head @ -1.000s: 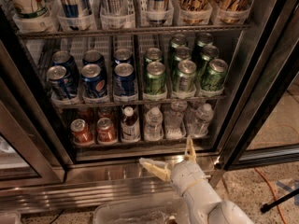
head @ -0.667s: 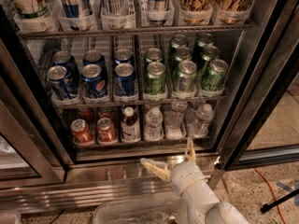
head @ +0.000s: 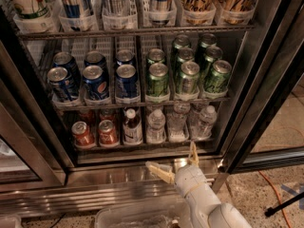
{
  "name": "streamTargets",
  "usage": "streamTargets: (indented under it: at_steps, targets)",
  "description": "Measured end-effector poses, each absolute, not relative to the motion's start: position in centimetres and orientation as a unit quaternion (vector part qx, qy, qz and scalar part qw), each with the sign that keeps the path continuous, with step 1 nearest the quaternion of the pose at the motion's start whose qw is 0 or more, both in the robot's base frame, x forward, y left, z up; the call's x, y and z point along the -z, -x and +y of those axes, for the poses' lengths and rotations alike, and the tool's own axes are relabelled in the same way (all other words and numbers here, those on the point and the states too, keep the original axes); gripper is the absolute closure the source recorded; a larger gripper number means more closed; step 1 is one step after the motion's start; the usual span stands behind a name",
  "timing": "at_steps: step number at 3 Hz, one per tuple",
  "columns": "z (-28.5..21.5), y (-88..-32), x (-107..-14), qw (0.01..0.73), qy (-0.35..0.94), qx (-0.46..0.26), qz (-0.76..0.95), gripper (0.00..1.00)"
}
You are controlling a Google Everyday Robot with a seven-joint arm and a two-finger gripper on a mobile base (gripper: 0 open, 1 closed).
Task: Pick water bottle from bottom shelf of fridge
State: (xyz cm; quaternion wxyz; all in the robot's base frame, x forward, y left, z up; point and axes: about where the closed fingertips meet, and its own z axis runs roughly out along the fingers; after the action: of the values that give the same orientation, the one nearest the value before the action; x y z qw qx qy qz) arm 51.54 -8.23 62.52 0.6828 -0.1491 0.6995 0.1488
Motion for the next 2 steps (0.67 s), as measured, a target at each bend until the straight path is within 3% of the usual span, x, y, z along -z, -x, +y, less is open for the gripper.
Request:
streamTargets:
  at_steps: [2]
  targets:
    - [-8.35,-53.41,-59.46,0.685,0.159,-0.156,0.694,0.0]
